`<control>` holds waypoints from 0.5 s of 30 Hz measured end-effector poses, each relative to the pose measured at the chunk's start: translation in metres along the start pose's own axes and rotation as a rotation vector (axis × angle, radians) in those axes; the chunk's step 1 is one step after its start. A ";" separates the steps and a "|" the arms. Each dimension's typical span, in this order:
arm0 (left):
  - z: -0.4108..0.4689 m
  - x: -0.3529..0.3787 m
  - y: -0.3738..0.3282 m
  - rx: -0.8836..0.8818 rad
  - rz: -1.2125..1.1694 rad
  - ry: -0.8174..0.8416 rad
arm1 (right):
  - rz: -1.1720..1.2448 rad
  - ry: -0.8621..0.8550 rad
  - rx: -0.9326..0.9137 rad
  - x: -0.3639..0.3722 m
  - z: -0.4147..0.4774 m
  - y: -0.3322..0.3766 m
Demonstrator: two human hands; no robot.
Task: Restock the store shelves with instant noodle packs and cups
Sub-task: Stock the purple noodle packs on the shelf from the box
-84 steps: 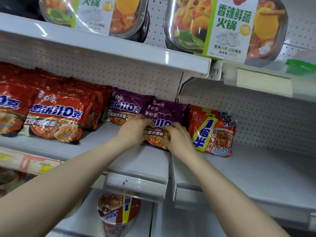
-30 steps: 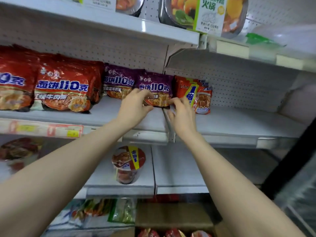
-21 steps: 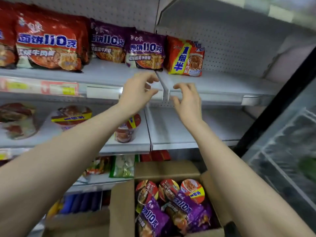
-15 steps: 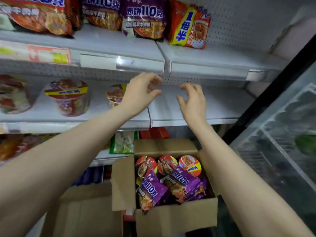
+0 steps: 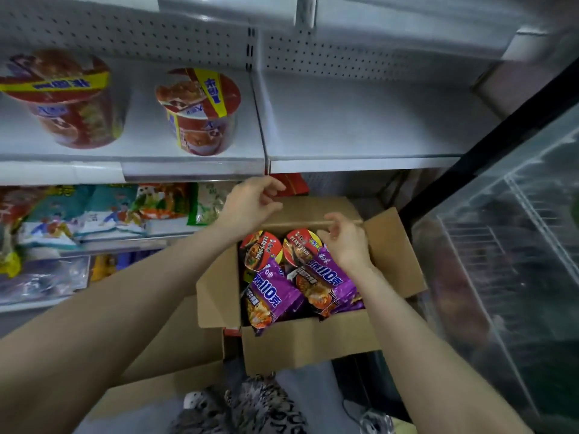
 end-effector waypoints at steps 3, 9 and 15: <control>-0.004 0.022 0.018 -0.039 0.015 0.034 | -0.035 0.138 0.039 0.032 -0.007 -0.020; -0.024 0.053 0.062 -0.196 -0.006 0.139 | -0.076 0.308 0.110 0.091 -0.027 -0.043; -0.054 0.073 0.110 -0.336 0.015 0.211 | -0.133 0.440 0.160 0.143 -0.038 -0.054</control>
Point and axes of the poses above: each hand's wrist, its own z-axis towards the middle knuckle, its own x-axis out of the palm, y = z × x, the point moved 2 cm from there along z, towards the middle knuckle, and after that the axes turned 5 degrees about -y, right-handed, at the moved point
